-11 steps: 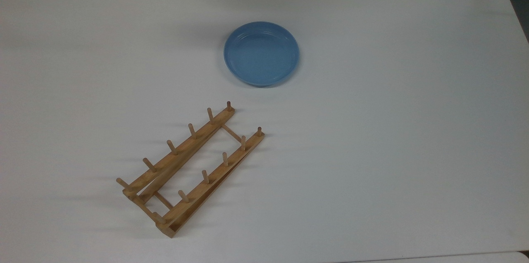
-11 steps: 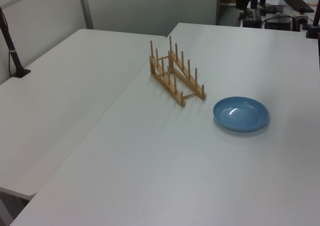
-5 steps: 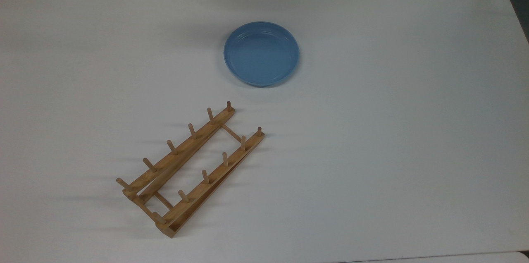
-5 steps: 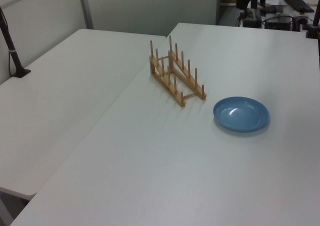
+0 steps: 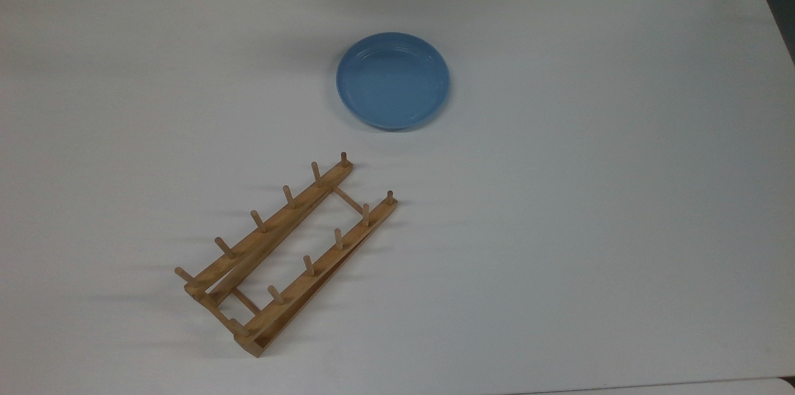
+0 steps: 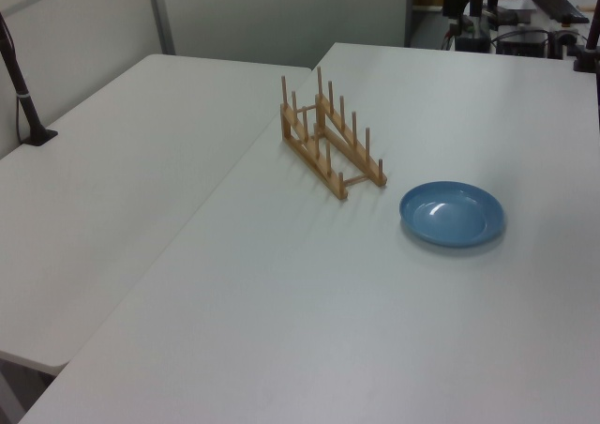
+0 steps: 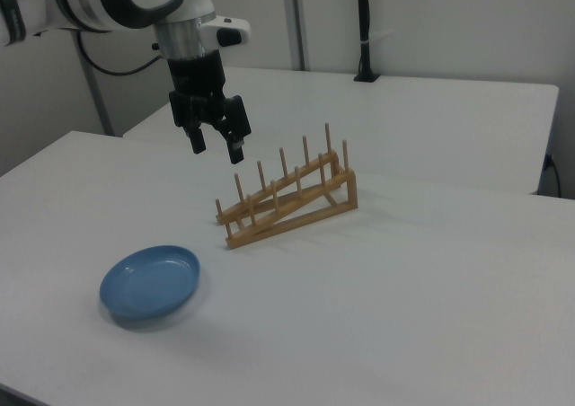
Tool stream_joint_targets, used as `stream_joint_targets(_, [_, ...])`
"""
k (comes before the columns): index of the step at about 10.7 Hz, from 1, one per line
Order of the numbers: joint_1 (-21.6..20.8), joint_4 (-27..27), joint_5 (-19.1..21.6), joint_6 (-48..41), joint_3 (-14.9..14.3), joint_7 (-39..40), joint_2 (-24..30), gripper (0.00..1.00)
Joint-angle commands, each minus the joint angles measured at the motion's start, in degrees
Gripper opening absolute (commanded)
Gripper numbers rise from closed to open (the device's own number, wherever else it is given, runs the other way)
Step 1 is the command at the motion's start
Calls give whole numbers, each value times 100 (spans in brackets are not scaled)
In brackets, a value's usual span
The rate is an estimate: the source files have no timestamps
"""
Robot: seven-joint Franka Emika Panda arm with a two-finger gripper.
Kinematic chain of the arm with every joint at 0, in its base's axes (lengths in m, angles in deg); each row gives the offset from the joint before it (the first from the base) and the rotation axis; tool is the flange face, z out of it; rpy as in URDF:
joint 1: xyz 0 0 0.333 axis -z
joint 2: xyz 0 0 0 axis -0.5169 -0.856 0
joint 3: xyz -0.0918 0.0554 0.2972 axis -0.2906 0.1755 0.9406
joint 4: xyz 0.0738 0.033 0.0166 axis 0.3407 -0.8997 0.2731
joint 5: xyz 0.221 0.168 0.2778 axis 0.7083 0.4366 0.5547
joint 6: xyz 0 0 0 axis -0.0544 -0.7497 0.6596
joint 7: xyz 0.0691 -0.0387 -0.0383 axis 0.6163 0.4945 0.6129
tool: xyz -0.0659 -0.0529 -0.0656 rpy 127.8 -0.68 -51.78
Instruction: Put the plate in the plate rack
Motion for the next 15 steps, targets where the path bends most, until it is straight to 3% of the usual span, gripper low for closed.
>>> stream_joint_targets(1, [23,43,206,-74,-43,79,2,100])
stream_joint_targets(6, [94,34,504,181,-35,245,-164,100])
stream_joint_targets(9, [50,-1,523,216,132,333,-349,100])
stream_joint_targets(12, [7,-10,934,190,177,1104,-822,100])
stream_joint_targets(15, [-187,-80,962,190,185,1913,-1394,100])
